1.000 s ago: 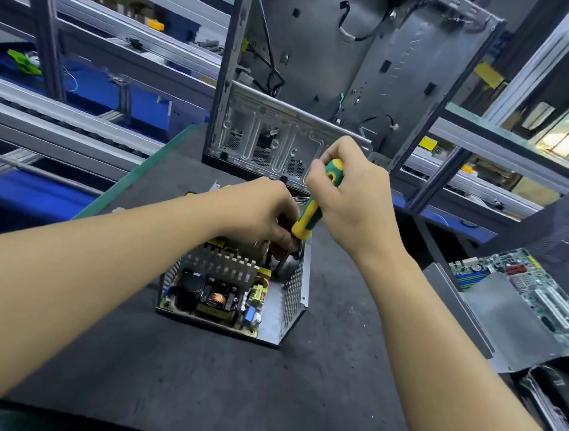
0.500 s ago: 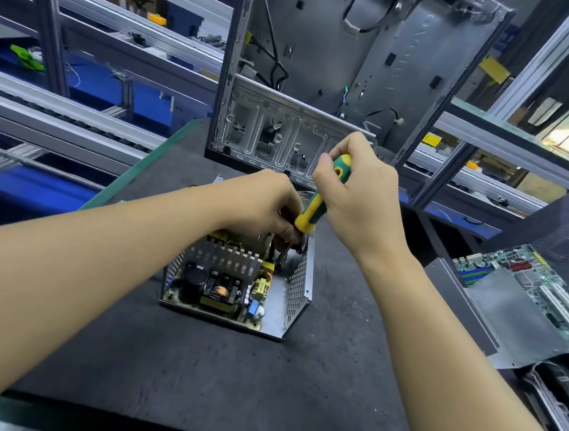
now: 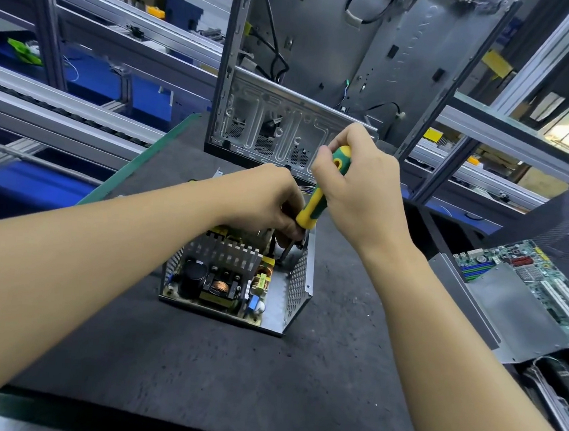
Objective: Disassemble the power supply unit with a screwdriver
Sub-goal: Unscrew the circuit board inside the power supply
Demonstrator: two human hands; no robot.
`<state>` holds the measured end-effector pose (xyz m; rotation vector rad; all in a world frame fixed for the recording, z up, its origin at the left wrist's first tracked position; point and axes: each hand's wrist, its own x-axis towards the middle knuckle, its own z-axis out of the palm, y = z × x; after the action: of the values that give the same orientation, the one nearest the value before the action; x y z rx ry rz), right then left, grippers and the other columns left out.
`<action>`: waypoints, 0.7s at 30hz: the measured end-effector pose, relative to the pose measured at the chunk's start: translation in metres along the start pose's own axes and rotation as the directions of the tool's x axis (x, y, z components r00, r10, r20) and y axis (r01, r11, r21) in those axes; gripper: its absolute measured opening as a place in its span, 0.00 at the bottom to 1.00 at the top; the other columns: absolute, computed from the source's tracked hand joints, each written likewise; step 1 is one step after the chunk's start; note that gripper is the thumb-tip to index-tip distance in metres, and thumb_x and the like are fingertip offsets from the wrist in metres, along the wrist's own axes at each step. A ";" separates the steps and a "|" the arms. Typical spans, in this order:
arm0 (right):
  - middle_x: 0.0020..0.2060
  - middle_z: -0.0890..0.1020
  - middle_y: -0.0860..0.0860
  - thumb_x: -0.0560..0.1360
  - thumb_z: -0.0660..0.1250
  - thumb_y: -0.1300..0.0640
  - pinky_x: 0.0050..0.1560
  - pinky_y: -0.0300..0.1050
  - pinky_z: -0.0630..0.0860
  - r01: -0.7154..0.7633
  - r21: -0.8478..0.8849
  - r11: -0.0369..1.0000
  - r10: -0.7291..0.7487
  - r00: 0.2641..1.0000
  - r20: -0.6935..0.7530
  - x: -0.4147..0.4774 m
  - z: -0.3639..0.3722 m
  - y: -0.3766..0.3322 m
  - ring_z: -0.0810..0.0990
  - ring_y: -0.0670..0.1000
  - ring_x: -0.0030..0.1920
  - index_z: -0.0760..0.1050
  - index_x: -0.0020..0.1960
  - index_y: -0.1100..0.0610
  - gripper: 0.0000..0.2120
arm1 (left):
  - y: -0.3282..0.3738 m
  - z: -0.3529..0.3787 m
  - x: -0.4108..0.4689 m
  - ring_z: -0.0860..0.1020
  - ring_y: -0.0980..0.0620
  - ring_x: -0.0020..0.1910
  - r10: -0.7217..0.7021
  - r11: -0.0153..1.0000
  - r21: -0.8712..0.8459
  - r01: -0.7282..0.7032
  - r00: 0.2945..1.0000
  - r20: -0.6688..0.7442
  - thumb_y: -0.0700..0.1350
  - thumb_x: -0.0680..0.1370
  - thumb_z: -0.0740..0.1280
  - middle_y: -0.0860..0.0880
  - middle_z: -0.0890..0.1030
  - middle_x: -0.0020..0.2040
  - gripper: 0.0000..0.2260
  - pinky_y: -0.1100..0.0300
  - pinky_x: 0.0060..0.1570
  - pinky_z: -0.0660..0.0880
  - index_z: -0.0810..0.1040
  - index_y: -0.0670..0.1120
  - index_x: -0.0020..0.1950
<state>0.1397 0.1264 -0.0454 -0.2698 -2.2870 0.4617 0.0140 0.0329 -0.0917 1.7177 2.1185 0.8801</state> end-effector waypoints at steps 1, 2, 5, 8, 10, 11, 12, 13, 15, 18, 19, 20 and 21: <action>0.28 0.74 0.52 0.79 0.64 0.56 0.31 0.48 0.69 0.000 0.004 1.000 0.000 1.000 -0.004 0.000 0.000 0.000 0.68 0.49 0.29 0.70 0.44 0.58 0.08 | 0.000 0.000 0.000 0.82 0.65 0.39 0.003 1.000 0.003 -0.003 1.000 -0.002 0.48 0.73 0.77 0.58 0.86 0.39 0.04 0.74 0.39 0.74 0.88 0.53 0.47; 0.28 0.74 0.52 0.79 0.64 0.56 0.31 0.47 0.68 0.001 0.007 1.000 -0.001 1.000 -0.008 -0.001 0.000 0.001 0.68 0.48 0.29 0.69 0.43 0.58 0.08 | 0.000 0.000 -0.001 0.82 0.65 0.39 0.004 1.000 0.005 -0.004 1.000 -0.003 0.48 0.73 0.77 0.58 0.86 0.39 0.04 0.74 0.39 0.74 0.87 0.53 0.47; 0.27 0.73 0.50 0.79 0.64 0.56 0.30 0.42 0.67 0.005 0.000 1.000 -0.005 1.000 -0.010 -0.002 0.000 0.000 0.68 0.48 0.29 0.69 0.43 0.57 0.08 | 0.000 0.000 -0.001 0.82 0.65 0.39 0.000 1.000 0.015 0.000 1.000 -0.004 0.49 0.73 0.77 0.59 0.86 0.39 0.03 0.73 0.39 0.74 0.87 0.55 0.45; 0.27 0.73 0.50 0.79 0.64 0.56 0.30 0.42 0.66 0.008 -0.006 1.000 -0.008 1.000 -0.005 -0.002 0.000 -0.001 0.68 0.49 0.29 0.69 0.44 0.58 0.09 | 0.001 0.000 -0.001 0.82 0.66 0.39 0.000 1.000 0.013 0.000 1.000 -0.002 0.48 0.74 0.77 0.58 0.86 0.39 0.03 0.72 0.40 0.76 0.87 0.54 0.46; 0.27 0.73 0.50 0.80 0.64 0.55 0.30 0.43 0.65 0.016 -0.028 0.999 -0.016 1.000 -0.010 -0.004 -0.001 -0.001 0.68 0.51 0.30 0.70 0.44 0.59 0.09 | 0.001 0.000 -0.001 0.82 0.65 0.38 0.000 1.000 0.024 0.000 1.000 -0.011 0.48 0.74 0.76 0.58 0.86 0.39 0.03 0.68 0.42 0.77 0.87 0.53 0.47; 0.27 0.72 0.49 0.80 0.64 0.55 0.30 0.42 0.64 0.019 -0.044 0.999 -0.020 1.000 -0.014 -0.004 -0.001 -0.001 0.68 0.50 0.29 0.70 0.45 0.60 0.09 | 0.001 0.000 -0.001 0.82 0.65 0.38 0.000 1.000 0.028 0.001 1.000 -0.013 0.47 0.74 0.76 0.58 0.86 0.39 0.03 0.68 0.42 0.77 0.87 0.52 0.47; 0.27 0.71 0.49 0.80 0.63 0.55 0.30 0.42 0.63 0.019 -0.056 0.998 -0.020 1.000 -0.014 -0.005 -0.001 -0.001 0.67 0.50 0.29 0.70 0.45 0.60 0.09 | 0.001 0.000 -0.002 0.82 0.65 0.38 -0.001 1.000 0.024 0.001 1.000 -0.011 0.47 0.74 0.76 0.58 0.86 0.38 0.03 0.69 0.42 0.77 0.87 0.52 0.47; 0.27 0.71 0.49 0.80 0.63 0.54 0.30 0.43 0.63 0.014 -0.064 0.998 -0.015 1.000 -0.012 -0.004 -0.001 -0.002 0.67 0.50 0.29 0.70 0.45 0.60 0.09 | 0.001 0.000 -0.002 0.82 0.66 0.38 -0.005 1.000 0.017 0.005 1.000 -0.006 0.46 0.74 0.76 0.58 0.86 0.38 0.03 0.72 0.40 0.75 0.87 0.52 0.47; 0.28 0.73 0.51 0.80 0.63 0.54 0.32 0.47 0.66 -0.004 -0.078 0.997 0.004 1.000 0.005 -0.003 -0.002 -0.003 0.70 0.53 0.31 0.70 0.46 0.60 0.10 | 0.003 -0.001 -0.002 0.82 0.66 0.38 -0.018 1.000 0.007 0.018 1.000 0.005 0.46 0.74 0.76 0.57 0.86 0.39 0.03 0.73 0.40 0.75 0.87 0.51 0.48; 0.30 0.74 0.54 0.80 0.62 0.53 0.35 0.51 0.70 0.004 -0.108 0.994 -0.001 0.999 0.033 0.000 -0.001 -0.006 0.73 0.59 0.34 0.69 0.47 0.61 0.11 | 0.005 -0.001 -0.004 0.83 0.65 0.38 -0.024 1.000 0.012 0.024 1.000 0.009 0.45 0.74 0.76 0.57 0.86 0.39 0.03 0.65 0.45 0.78 0.87 0.51 0.47; 0.31 0.75 0.54 0.80 0.62 0.53 0.35 0.51 0.70 0.016 -0.116 0.993 -0.011 0.999 0.038 0.000 0.000 -0.008 0.73 0.59 0.35 0.69 0.47 0.61 0.11 | 0.006 -0.001 -0.005 0.82 0.64 0.39 -0.024 0.999 0.022 0.024 1.000 0.003 0.45 0.74 0.76 0.56 0.86 0.39 0.03 0.63 0.46 0.79 0.87 0.51 0.47; 0.31 0.75 0.54 0.80 0.62 0.53 0.35 0.51 0.70 0.020 -0.120 0.993 -0.015 0.999 0.043 0.000 0.000 -0.009 0.73 0.59 0.35 0.69 0.47 0.61 0.11 | 0.006 -0.001 -0.005 0.82 0.63 0.39 -0.026 0.999 0.035 0.026 1.000 -0.005 0.45 0.74 0.76 0.56 0.86 0.39 0.04 0.61 0.47 0.79 0.87 0.51 0.48; 0.32 0.76 0.54 0.81 0.62 0.52 0.36 0.52 0.71 0.014 -0.119 0.993 -0.009 0.999 0.048 -0.001 0.000 -0.009 0.74 0.59 0.35 0.69 0.48 0.61 0.12 | 0.007 0.000 -0.005 0.82 0.63 0.40 -0.028 0.998 0.047 0.029 1.000 -0.010 0.45 0.75 0.75 0.56 0.87 0.40 0.04 0.60 0.48 0.79 0.87 0.51 0.48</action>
<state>0.1399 0.1178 -0.0420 -0.3079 -2.3649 0.3286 0.0205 0.0287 -0.0885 1.7049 2.1807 0.8384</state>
